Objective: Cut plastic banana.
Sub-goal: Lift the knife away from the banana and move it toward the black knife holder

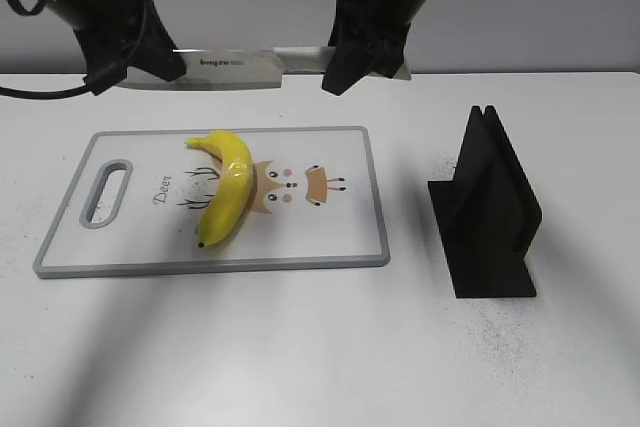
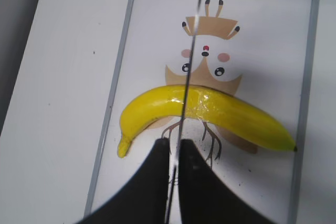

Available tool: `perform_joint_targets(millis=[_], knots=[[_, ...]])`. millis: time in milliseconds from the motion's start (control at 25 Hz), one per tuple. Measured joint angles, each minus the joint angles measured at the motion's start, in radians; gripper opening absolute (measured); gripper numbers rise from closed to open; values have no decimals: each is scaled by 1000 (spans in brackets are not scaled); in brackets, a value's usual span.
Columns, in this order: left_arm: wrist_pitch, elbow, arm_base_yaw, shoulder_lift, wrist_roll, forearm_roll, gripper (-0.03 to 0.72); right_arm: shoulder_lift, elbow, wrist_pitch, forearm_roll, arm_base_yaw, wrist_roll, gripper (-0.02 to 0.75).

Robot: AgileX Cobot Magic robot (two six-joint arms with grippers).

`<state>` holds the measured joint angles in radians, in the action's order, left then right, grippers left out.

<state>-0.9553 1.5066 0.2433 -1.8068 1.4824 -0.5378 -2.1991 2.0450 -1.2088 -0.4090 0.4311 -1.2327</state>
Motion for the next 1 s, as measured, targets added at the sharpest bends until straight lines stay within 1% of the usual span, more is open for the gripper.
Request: perform_joint_targets(millis=[40, 120, 200, 320, 360, 400, 520, 560, 600, 760, 880, 960, 1000], knots=[[0, 0, 0, 0, -4, -1, 46, 0, 0, -3, 0, 0, 1, 159], [-2, 0, -4, 2, -10, -2, 132, 0, 0, -7, 14, -1, 10, 158], [-10, 0, -7, 2, -12, -8, 272, 0, -2, -8, 25, -2, 14, 157], [-14, 0, -7, 2, -14, -44, 473, 0, -6, -8, 27, -3, 15, 157], [-14, 0, -7, 4, -15, -57, 517, 0, -6, -8, 28, -3, 16, 157], [-14, 0, -7, 8, -15, -64, 541, 0, -6, -8, 28, -3, 16, 157], [6, 0, -7, 32, -44, -69, 574, 1, -6, -8, 30, -3, 22, 157], [20, 0, -8, 46, -64, -68, 577, 4, -6, -9, 30, -3, 35, 157], [41, 0, -11, 63, -107, -66, 579, 10, -7, -9, 31, -3, 57, 157], [106, 0, -42, 117, -408, -34, 580, 46, -8, -9, 31, -3, 265, 157], [88, 0, -77, 146, -610, 14, 581, 67, -8, -9, 31, -3, 440, 157], [71, 0, -102, 164, -801, 64, 580, 73, -8, -10, 50, -3, 540, 157], [63, 0, -118, 174, -874, 91, 578, 74, -8, -10, 57, -3, 592, 157]])
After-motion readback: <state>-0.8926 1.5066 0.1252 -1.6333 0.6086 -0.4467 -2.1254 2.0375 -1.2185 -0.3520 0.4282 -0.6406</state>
